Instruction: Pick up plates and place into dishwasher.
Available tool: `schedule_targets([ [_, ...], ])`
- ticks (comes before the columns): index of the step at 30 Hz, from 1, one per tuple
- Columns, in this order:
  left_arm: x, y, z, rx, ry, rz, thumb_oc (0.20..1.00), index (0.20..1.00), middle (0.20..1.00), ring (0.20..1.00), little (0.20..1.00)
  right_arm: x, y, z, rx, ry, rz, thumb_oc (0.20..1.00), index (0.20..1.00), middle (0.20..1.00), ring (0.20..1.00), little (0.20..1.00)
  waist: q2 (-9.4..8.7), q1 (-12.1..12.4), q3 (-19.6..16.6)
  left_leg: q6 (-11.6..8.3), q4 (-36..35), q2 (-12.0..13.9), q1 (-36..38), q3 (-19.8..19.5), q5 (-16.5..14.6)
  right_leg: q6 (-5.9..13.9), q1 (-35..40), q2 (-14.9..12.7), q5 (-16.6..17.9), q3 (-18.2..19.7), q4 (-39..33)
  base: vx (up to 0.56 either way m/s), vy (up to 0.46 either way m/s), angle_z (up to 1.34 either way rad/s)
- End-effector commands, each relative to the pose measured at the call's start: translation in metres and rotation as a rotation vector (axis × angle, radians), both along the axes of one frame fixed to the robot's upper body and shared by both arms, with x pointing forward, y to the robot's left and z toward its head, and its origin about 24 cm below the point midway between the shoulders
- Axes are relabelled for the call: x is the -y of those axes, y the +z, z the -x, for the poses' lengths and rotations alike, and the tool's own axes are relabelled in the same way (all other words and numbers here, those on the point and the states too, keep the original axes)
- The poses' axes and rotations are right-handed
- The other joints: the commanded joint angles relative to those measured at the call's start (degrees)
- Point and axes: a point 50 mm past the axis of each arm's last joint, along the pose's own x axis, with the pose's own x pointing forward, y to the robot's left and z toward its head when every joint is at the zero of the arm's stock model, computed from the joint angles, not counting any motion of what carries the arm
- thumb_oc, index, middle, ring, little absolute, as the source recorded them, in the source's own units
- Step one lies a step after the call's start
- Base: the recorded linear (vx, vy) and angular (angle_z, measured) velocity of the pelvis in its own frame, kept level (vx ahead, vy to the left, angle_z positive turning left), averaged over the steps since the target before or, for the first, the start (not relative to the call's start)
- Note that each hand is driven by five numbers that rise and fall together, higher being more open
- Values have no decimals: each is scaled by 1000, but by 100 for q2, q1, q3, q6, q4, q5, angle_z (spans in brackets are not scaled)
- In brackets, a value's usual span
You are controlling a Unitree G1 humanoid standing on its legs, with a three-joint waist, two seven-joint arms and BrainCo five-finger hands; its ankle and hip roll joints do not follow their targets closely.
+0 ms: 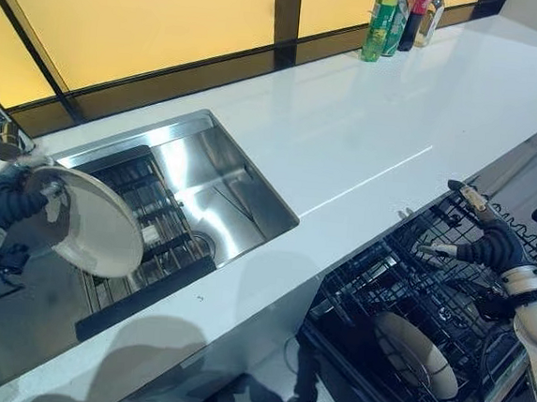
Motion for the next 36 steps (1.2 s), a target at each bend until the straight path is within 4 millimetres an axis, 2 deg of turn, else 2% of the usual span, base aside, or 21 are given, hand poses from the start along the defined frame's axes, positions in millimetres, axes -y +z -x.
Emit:
schedule_targets([
  [1,7,44,4,349,51,-45,200,200,200,200,200,-28,41,-5,288,94,64,1000,1000,1000,1000,1000,-18,135,-327,43,30,143,-33,-26,-186,158,-124,-175,-629,-1,783,0,0,0],
  [8,26,45,-6,491,23,31,200,200,200,200,200,-65,65,-14,480,221,54,1000,1000,1000,1000,1000,-59,217,-424,9,94,160,6,-10,-233,125,-70,-124,-664,14,823,0,0,0],
  [14,41,49,-14,552,-33,106,200,200,200,200,200,-93,79,-19,556,341,0,1000,1000,1000,1000,1000,-70,273,-534,0,95,163,49,-35,-243,118,-7,-109,-680,-4,823,0,0,0],
  [17,56,46,-22,584,-79,190,200,200,200,200,200,-117,84,-22,581,444,-34,1000,1000,1000,1000,1000,-80,299,-573,11,111,146,57,-65,-247,103,7,-92,-689,-6,844,0,0,0],
  [23,95,43,-38,622,-180,312,200,200,200,200,200,-166,84,-31,519,637,-132,1000,1000,1000,1000,1000,-90,334,-624,35,160,123,77,-111,-274,69,39,-75,-727,-15,897,0,0,0],
  [28,133,41,-47,611,-284,399,200,200,200,200,200,-205,74,-37,404,768,-229,1000,1000,1000,1000,1000,-95,358,-645,63,169,97,122,-144,-299,60,83,-56,-745,-11,905,0,0,0],
  [33,161,43,-50,594,-365,412,200,200,200,200,200,-233,67,-35,314,870,-337,1000,1000,1000,1000,1000,-93,368,-638,76,179,100,144,-124,-314,69,96,-48,-761,2,921,0,0,0],
  [36,173,44,-51,580,-401,415,200,200,200,200,200,-248,62,-35,263,907,-329,1000,1000,1000,1000,1000,-95,389,-647,81,175,94,147,-127,-317,74,108,-44,-773,-9,919,0,0,0],
])
